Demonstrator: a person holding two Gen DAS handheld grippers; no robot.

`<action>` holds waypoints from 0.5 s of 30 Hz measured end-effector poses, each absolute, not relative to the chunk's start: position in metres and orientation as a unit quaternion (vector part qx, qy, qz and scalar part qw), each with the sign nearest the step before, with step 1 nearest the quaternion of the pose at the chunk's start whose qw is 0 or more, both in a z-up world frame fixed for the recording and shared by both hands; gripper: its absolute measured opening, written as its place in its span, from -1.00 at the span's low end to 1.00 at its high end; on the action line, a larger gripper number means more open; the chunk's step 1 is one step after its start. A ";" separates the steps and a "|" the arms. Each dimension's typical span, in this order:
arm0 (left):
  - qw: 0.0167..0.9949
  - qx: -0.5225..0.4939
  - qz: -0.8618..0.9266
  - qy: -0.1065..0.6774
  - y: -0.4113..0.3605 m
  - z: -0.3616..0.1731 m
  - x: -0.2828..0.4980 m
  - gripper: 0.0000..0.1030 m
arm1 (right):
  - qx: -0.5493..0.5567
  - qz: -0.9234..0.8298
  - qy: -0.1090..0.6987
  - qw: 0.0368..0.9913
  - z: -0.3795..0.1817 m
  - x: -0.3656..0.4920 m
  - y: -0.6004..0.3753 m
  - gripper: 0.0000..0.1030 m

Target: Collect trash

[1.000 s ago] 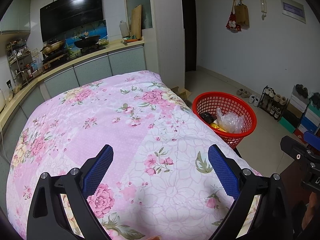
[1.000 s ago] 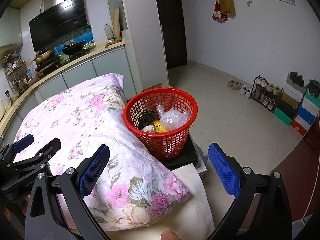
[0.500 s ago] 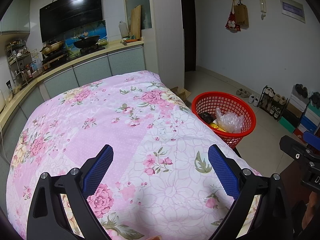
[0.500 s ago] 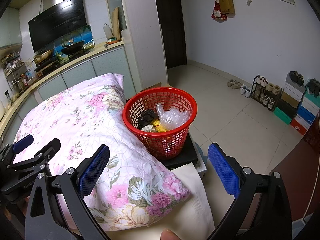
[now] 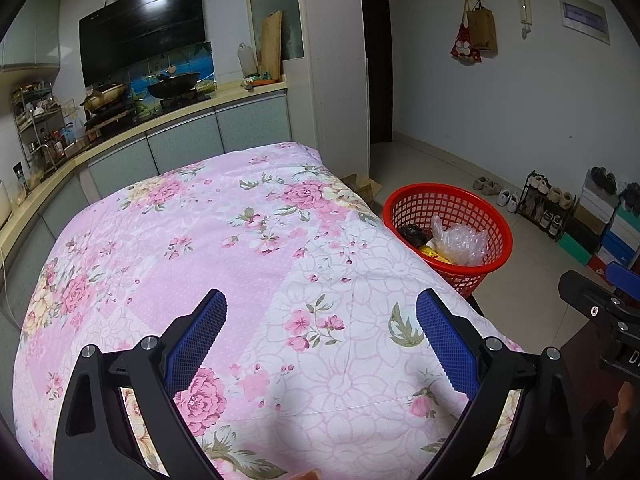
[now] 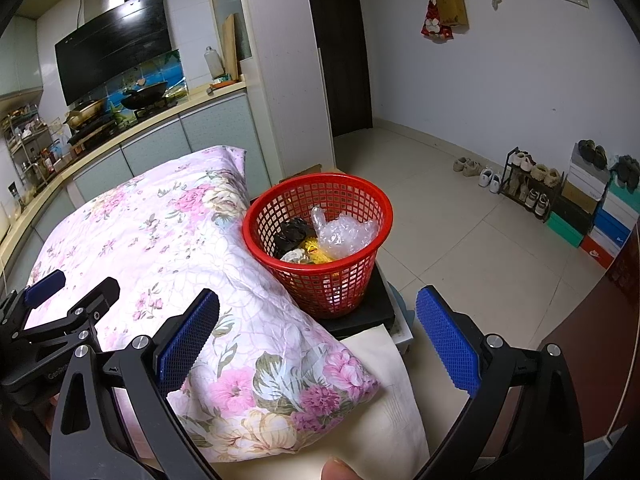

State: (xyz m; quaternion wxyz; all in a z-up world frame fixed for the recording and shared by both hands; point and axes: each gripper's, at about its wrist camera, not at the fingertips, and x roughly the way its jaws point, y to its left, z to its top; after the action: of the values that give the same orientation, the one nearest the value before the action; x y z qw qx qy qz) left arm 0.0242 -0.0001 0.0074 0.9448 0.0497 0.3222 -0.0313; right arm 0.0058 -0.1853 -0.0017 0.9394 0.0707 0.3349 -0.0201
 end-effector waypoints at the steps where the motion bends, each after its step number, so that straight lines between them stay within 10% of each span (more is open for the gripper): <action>1: 0.945 0.050 -0.032 0.322 0.000 0.007 0.024 0.80 | 0.071 -0.020 0.335 0.939 -0.002 0.006 -0.185 0.86; 15: 0.944 0.051 -0.033 0.323 -0.002 0.007 0.024 0.80 | 0.073 -0.022 0.336 0.939 -0.006 0.002 -0.189 0.86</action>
State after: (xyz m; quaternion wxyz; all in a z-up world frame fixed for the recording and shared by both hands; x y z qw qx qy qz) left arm 0.0241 -0.0017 0.0068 0.9444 0.0507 0.3232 -0.0328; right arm 0.0022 -0.1894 -0.0059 0.9388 0.0728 0.3358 -0.0220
